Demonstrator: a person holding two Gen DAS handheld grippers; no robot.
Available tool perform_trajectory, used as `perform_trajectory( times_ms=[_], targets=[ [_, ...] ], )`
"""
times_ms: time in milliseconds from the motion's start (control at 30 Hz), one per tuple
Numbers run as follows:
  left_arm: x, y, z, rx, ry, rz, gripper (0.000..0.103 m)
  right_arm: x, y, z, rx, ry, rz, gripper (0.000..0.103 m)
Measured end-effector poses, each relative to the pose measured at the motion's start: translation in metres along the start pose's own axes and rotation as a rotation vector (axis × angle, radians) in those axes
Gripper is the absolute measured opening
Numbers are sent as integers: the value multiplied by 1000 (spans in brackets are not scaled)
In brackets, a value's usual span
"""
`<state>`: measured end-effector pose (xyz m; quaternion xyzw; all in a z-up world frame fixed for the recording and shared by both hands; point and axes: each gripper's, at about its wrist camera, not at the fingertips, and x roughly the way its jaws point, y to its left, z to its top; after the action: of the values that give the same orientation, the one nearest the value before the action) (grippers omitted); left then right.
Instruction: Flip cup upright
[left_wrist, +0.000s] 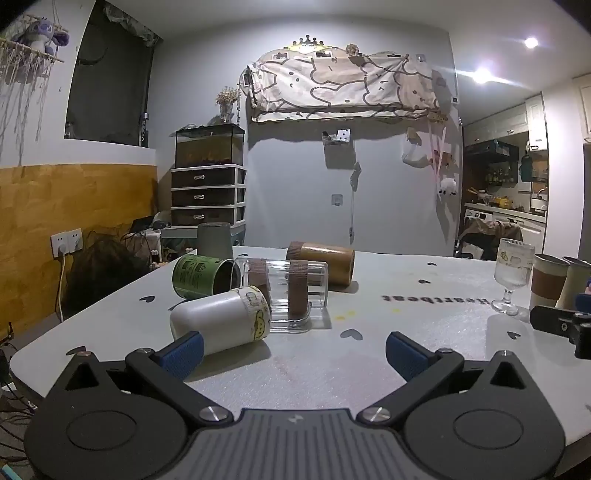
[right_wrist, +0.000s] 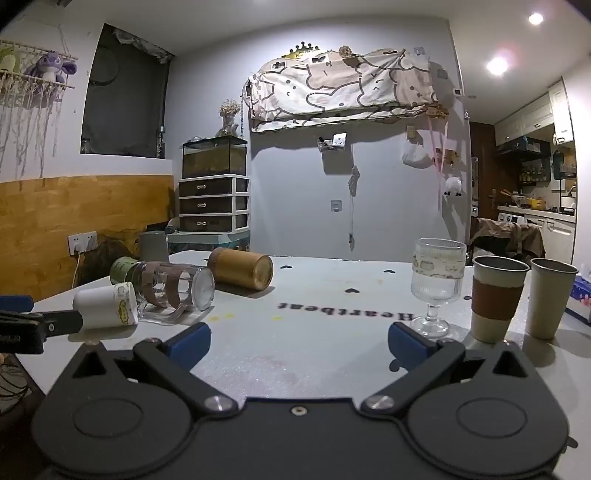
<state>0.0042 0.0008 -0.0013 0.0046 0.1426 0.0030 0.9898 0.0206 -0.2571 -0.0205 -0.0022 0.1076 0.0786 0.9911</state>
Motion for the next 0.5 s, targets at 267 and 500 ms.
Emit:
perform_trajectory(
  times_ms=[267,500],
  targets=[
    [1,1,-1,-4,2,0,103,-1,2,0,4,-1,0,103],
    [1,1,-1,-4,3,0,103,1,3,-1,5,-1,0,103]
  ],
)
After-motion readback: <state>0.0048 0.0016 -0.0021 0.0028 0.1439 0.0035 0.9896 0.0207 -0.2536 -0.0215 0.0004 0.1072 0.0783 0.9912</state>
